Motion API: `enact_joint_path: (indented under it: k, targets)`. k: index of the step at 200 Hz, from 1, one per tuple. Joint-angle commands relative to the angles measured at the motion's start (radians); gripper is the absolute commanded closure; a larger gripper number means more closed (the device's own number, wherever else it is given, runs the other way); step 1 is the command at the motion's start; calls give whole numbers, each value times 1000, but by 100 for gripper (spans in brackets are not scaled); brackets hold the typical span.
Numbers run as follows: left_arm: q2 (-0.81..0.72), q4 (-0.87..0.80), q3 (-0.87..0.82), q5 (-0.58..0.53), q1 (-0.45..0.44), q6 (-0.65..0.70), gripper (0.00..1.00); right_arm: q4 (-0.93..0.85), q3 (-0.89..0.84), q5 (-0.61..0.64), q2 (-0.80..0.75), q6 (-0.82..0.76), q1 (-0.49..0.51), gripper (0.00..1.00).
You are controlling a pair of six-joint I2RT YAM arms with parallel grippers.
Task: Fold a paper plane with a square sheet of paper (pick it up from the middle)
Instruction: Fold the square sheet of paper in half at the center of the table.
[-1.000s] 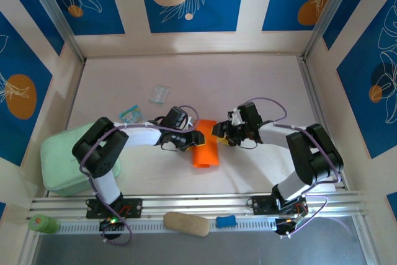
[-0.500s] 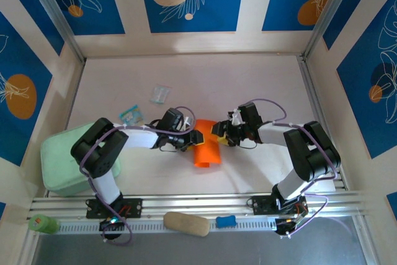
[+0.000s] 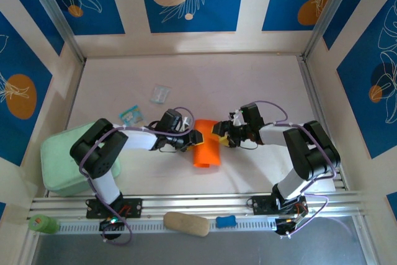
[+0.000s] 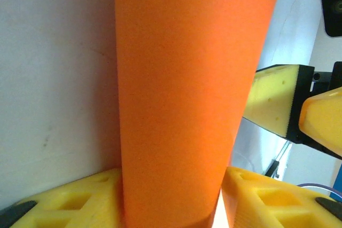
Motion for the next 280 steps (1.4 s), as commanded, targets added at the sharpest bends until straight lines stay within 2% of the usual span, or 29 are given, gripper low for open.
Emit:
enact_joint_path:
  k: [1,23,83,106,138,180,280]
  targets:
    - [-19,32,-20,10,8,-14,52,33,9,-73,32,21,15,38]
    - [-20,30,-23,7,9,-14,52,71,14,-96,39,40,23,42]
    - [-28,-22,-15,-20,10,10,51,70,16,-104,16,32,13,60]
    - [-29,-37,-11,-25,10,15,51,79,15,-117,7,28,8,60]
    - [-29,-52,-7,-33,10,20,51,81,16,-139,-16,16,4,56]
    - [-34,-54,-3,-33,11,22,49,84,32,-177,-4,2,18,61]
    - [-49,-74,-6,-49,10,29,49,64,40,-160,-11,-6,24,56]
